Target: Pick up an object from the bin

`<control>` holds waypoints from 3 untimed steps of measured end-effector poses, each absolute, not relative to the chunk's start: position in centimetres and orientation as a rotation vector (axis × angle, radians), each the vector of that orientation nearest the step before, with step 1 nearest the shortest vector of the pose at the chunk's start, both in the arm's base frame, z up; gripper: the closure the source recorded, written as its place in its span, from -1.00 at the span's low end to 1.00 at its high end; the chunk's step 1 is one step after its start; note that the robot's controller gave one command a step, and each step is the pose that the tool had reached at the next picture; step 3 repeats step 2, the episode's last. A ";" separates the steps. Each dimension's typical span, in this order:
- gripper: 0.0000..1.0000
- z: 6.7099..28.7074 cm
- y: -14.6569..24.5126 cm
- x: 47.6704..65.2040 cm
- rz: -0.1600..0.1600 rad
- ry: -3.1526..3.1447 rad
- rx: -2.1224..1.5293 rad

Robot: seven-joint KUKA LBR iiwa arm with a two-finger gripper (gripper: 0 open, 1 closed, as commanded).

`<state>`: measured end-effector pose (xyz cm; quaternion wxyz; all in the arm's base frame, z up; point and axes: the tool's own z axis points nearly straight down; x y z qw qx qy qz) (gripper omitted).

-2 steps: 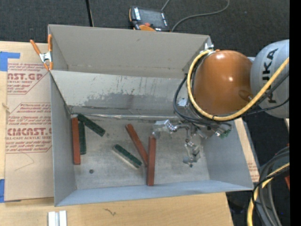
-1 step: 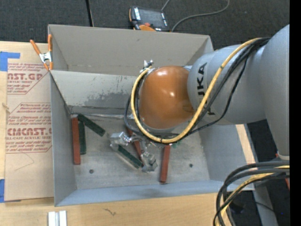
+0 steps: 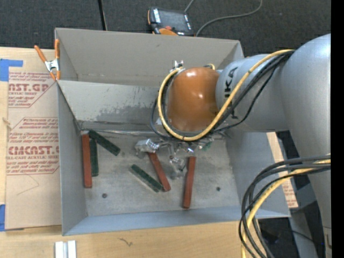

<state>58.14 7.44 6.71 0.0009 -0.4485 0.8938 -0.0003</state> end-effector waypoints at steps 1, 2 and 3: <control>1.00 7.1 7.7 58.1 0.001 2.804 -1.410; 1.00 22.0 9.5 54.5 -0.002 2.794 -1.416; 1.00 22.0 9.5 54.5 -0.002 2.794 -1.416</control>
Offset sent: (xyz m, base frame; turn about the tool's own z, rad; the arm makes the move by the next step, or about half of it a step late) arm 0.0000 0.0000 0.0000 0.0000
